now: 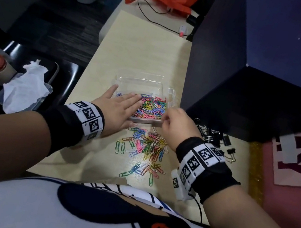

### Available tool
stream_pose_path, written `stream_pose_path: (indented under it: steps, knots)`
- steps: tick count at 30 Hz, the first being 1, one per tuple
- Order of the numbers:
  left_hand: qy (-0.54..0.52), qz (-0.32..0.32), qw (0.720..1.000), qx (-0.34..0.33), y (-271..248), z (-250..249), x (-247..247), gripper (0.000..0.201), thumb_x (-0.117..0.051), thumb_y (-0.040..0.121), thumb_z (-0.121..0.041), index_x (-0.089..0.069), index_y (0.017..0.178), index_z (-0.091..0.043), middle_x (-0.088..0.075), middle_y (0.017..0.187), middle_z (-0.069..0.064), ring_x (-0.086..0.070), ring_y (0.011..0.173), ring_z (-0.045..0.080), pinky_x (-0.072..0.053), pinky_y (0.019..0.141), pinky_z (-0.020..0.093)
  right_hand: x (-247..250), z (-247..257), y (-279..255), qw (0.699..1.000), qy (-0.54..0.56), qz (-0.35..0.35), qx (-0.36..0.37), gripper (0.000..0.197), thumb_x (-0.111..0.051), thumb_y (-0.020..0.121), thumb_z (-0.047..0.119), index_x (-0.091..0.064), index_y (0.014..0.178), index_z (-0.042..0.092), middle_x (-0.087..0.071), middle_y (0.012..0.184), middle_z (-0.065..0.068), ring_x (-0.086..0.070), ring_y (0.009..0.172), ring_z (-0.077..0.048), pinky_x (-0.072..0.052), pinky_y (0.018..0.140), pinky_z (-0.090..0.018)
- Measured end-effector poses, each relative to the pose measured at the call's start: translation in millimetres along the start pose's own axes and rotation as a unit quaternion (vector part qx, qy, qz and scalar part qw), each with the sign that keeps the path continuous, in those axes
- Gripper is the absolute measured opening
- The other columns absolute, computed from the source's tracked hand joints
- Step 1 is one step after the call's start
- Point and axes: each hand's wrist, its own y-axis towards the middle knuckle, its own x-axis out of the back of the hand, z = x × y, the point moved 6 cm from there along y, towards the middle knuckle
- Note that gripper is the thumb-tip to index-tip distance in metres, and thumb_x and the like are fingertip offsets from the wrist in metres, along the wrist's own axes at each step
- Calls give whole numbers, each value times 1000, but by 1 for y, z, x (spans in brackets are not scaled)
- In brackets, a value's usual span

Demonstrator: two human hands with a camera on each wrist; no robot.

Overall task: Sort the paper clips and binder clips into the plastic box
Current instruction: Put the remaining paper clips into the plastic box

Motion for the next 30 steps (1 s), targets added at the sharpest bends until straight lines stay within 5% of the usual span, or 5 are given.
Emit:
stream_pose_path:
  steps: [4, 9, 16, 23, 30]
  knots:
    - [-30, -122, 992, -10, -9, -7, 20, 70, -44, 92, -49, -25, 149, -14, -24, 156, 10, -31, 141, 25, -23, 110, 55, -30, -20, -12, 992, -42, 112, -47, 29, -44, 93, 14, -55, 120, 21, -49, 125, -5, -51, 112, -24, -43, 97, -36]
    - [-40, -234, 965, -116, -25, -33, 25, 40, -69, 70, -19, -64, 107, -8, -62, 105, 13, -61, 85, 34, -52, 70, 41, -55, -10, -30, 987, -66, 142, 18, 73, -39, 82, -6, -26, 148, 24, -23, 154, 3, -25, 135, -26, -26, 111, -35]
    - [-38, -202, 970, -126, -30, -42, 25, 42, -60, 75, -22, -62, 114, -6, -59, 109, 14, -59, 93, 35, -53, 75, 45, -44, -7, -41, 993, -46, 108, 18, 48, -51, 90, 14, -43, 135, 27, -41, 136, 0, -38, 126, -25, -38, 104, -37]
    - [-24, 8, 998, -54, -25, -46, -6, 121, -74, 58, -68, -12, 148, -15, -33, 141, 3, -37, 129, 25, -46, 98, 41, -56, -22, -68, 963, -108, 205, -135, 107, -86, 59, 39, -18, 140, 22, -20, 138, -13, -55, 111, -35, -53, 86, -39]
    - [-105, 14, 994, -17, -7, -40, -6, 51, -68, 82, -41, -51, 121, -14, -50, 116, 7, -53, 109, 27, -47, 92, 38, -62, -6, -52, 992, 14, 114, -50, 58, -70, 83, 27, -41, 133, 23, -32, 124, -5, -58, 99, -26, -50, 88, -33]
